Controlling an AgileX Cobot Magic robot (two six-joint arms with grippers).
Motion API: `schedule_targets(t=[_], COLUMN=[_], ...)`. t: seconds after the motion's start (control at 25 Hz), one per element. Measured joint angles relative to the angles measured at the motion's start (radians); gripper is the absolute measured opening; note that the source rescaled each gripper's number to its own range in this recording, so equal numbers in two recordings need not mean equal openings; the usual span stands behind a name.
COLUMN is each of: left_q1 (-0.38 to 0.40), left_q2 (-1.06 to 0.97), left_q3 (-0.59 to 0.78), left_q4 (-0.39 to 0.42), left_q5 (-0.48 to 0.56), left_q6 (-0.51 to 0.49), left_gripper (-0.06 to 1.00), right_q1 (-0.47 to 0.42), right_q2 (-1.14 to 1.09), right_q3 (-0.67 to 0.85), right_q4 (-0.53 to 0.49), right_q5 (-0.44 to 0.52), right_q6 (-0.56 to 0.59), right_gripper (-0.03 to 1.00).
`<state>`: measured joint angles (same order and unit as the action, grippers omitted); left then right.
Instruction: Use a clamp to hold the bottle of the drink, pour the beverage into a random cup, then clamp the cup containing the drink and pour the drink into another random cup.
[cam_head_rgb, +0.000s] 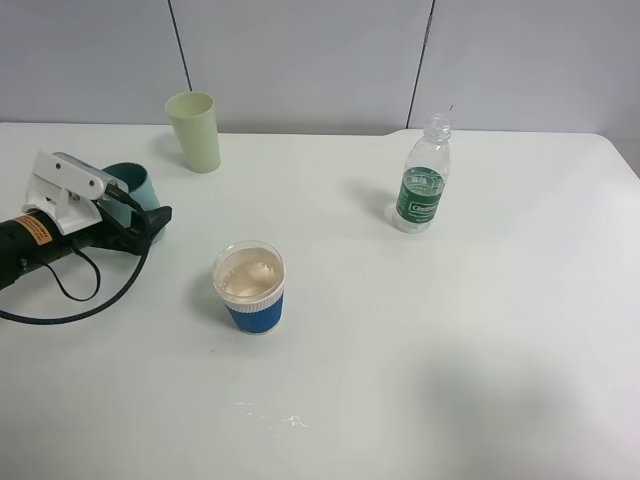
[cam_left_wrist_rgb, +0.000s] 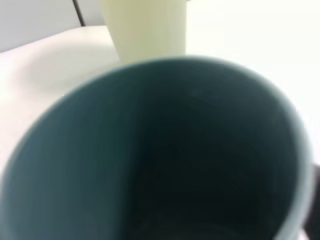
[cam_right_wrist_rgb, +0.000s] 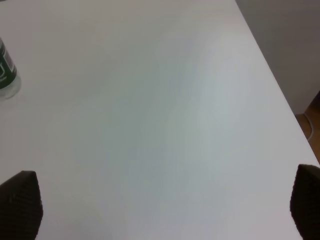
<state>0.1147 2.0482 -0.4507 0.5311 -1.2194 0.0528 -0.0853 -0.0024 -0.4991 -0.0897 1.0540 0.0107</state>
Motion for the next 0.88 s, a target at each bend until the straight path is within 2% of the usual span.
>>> schedule_targets(t=[0.08,0.12,0.32,0.56,0.72,0.88], left_q1=[0.0,0.0,-0.008,-0.018,-0.018,-0.021], left_q2=[0.0,0.0,-0.034,-0.223,-0.426,-0.664], left_q3=[0.0,0.0,0.034,0.13,0.179,0.184], left_q4=[0.0,0.002,0.011,-0.008,-0.01,-0.019], left_q5=[0.0,0.0,0.001,0.017,0.121,0.29], left_q6=[-0.002,-0.002,0.001,0.003,-0.033,-0.197], left_gripper=[0.96,0.98,0.98,0.98,0.98,0.98], right_q1=[0.0,0.0,0.0,0.0,0.0,0.0], right_q2=[0.0,0.0,0.0,0.0,0.0,0.0], right_q3=[0.0,0.0,0.0,0.0,0.0,0.0], right_q4=[0.0,0.0,0.0,0.0,0.0,0.0], right_q5=[0.0,0.0,0.0,0.0,0.0,0.0], right_q6=[0.0,0.0,0.0,0.0,0.0,0.0], right_gripper=[1.0,1.0,1.0,1.0,1.0,1.0])
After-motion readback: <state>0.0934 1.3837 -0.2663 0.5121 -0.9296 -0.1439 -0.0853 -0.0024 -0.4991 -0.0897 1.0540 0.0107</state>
